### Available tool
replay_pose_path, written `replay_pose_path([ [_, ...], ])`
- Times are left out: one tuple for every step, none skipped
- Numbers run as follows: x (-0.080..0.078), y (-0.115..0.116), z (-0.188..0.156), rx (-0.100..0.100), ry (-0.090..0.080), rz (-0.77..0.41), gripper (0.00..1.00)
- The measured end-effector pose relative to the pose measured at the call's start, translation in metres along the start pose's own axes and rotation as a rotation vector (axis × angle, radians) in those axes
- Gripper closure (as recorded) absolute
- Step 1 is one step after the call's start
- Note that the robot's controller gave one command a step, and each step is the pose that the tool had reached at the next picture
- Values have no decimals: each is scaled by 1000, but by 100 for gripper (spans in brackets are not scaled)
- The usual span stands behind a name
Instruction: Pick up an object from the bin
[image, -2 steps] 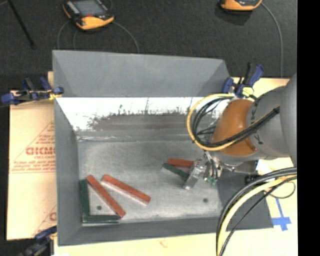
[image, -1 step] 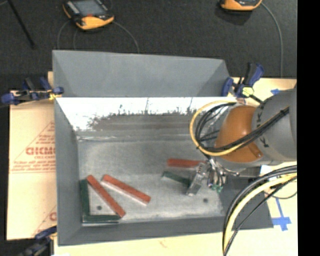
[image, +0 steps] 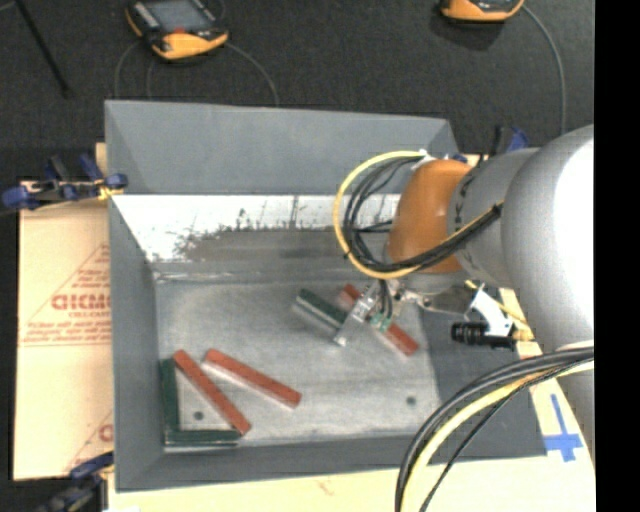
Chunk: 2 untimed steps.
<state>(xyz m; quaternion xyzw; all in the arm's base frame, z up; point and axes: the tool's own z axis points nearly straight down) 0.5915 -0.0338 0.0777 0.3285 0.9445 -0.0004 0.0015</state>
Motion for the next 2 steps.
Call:
replay_pose_path([
  [0,-1,0,1,0,-1,100],
  [-18,10,-197,-4,-8,-199,100],
])
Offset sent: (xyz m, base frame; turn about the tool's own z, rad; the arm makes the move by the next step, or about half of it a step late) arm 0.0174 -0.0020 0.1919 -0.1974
